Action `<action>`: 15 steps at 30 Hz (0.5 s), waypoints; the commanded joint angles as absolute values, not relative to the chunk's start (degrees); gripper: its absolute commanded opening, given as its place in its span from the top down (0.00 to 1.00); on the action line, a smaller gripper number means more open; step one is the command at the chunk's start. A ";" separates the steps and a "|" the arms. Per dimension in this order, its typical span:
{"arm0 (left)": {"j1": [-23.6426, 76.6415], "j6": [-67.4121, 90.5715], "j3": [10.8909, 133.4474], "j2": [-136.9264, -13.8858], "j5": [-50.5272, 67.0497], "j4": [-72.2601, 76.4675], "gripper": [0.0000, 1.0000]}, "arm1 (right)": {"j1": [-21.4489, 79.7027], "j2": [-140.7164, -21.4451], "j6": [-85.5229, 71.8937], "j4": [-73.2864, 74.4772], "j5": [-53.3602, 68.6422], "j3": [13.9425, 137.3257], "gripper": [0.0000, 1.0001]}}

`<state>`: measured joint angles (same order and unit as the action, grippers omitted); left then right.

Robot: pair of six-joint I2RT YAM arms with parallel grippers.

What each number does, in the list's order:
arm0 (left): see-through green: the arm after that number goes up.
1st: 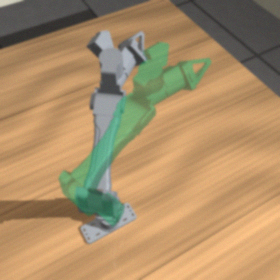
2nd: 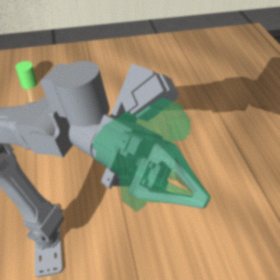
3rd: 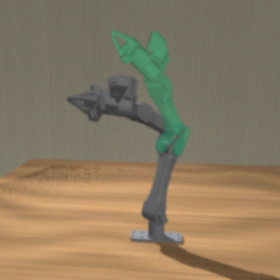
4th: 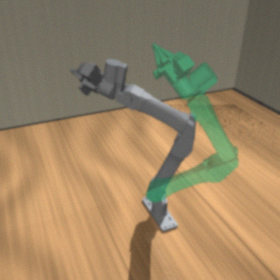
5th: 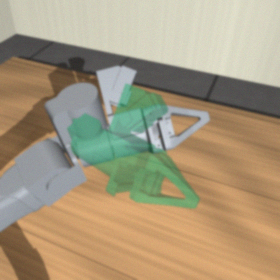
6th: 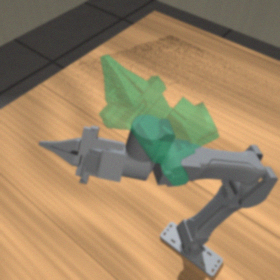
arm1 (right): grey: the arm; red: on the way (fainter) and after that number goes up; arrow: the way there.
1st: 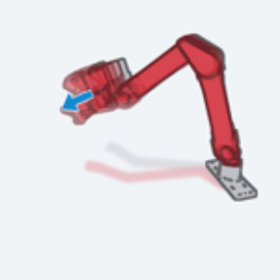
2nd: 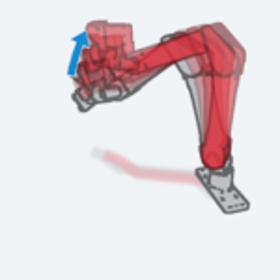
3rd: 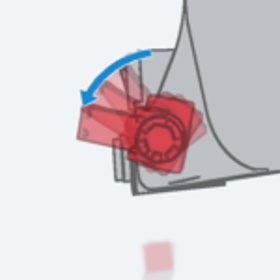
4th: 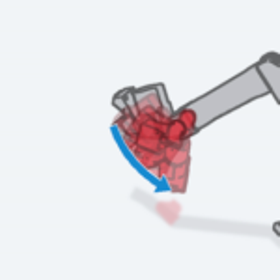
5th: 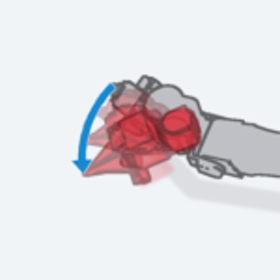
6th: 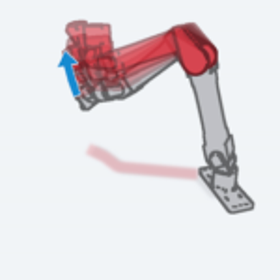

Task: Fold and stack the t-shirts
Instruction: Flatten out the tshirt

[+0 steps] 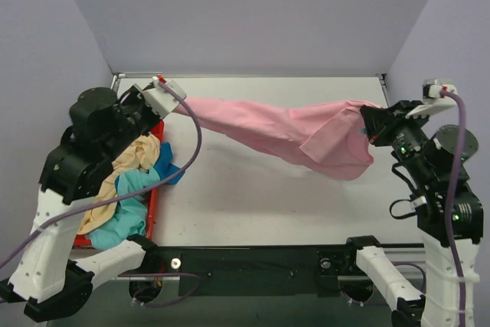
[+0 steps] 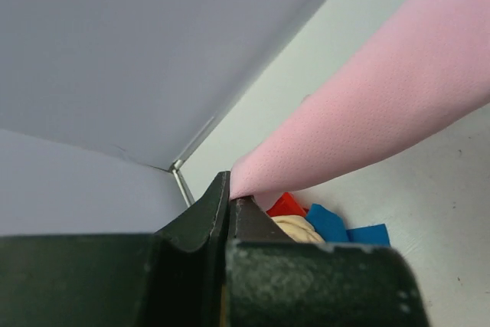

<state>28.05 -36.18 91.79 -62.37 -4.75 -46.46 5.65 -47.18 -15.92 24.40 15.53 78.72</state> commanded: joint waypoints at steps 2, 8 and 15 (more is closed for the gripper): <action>28.04 -34.19 98.60 -58.10 -12.20 -55.81 1.00 | 5.36 -42.20 -17.23 27.24 12.92 84.98 1.00; 28.04 -31.03 106.78 -54.32 -10.03 -60.72 1.00 | 5.45 -36.40 -18.19 29.62 13.53 88.50 1.00; 28.04 -27.16 99.08 -52.82 -6.86 -60.39 1.00 | 5.45 -36.11 -19.07 30.76 14.15 83.77 1.00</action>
<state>28.08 -30.52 103.70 -51.72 -8.19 -59.88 5.65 -33.54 -18.06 31.22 14.39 86.63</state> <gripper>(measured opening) 0.031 0.007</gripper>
